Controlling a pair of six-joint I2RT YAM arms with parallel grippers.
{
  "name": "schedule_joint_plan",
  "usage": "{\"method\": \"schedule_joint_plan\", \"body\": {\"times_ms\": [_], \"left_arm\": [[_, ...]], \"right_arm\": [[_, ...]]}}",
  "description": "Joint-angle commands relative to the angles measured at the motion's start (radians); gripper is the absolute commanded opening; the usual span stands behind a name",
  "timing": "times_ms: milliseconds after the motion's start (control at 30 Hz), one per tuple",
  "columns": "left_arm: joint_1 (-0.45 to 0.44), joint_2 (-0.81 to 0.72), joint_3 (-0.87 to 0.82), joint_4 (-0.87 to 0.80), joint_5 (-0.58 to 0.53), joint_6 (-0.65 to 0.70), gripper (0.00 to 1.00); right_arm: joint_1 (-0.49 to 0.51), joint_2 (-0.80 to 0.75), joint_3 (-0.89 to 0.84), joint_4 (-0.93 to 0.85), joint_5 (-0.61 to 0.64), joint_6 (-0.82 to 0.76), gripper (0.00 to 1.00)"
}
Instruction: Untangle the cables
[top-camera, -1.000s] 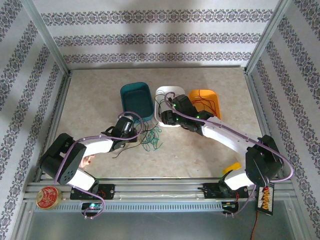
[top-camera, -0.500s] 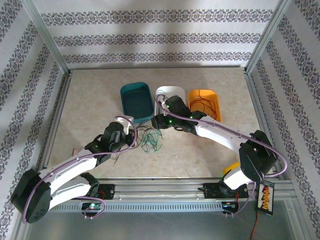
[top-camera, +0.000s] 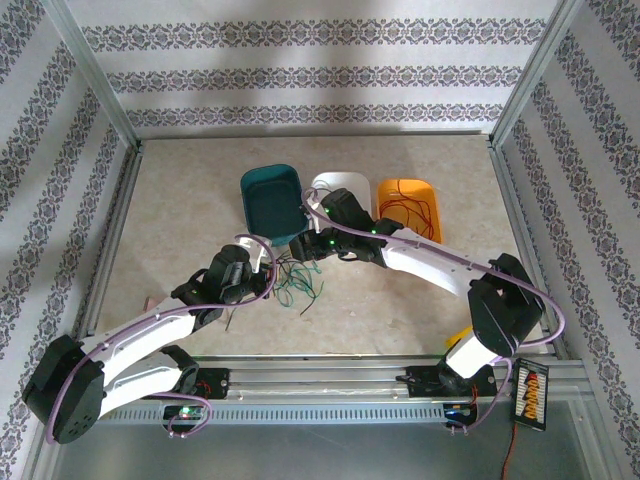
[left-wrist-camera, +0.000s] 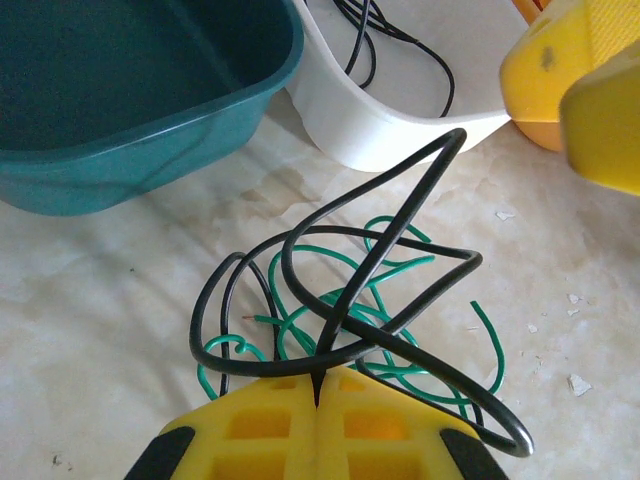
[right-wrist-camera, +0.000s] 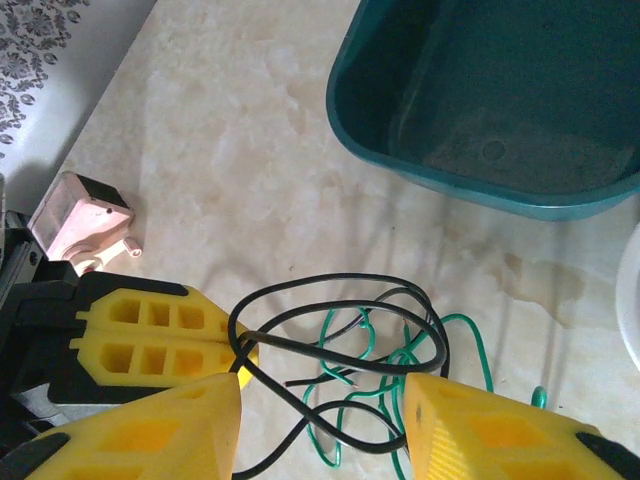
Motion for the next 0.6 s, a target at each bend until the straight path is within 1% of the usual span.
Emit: {"method": "schedule_joint_plan", "body": {"times_ms": [0,133,267,433,567], "left_arm": [[-0.011,-0.010,0.028,-0.030,0.013,0.028,0.00],[-0.015,-0.008,0.029,-0.029,0.007,0.025,0.00],[-0.023,-0.008,0.031,-0.028,-0.012,0.025,0.00],[-0.041,0.006,0.033,-0.021,-0.049,0.031,0.00],[-0.062,0.024,0.035,-0.006,-0.089,0.034,0.00]], "right_arm": [[0.013,0.035,0.041,0.007,-0.017,-0.002,0.49],[0.014,0.069,0.063,-0.010,-0.008,0.005,0.51],[0.017,0.076,0.056,-0.030,0.040,0.012,0.53],[0.028,0.072,0.036,-0.041,0.066,0.022,0.56],[0.042,0.074,0.032,-0.054,0.070,0.029,0.56]]}}
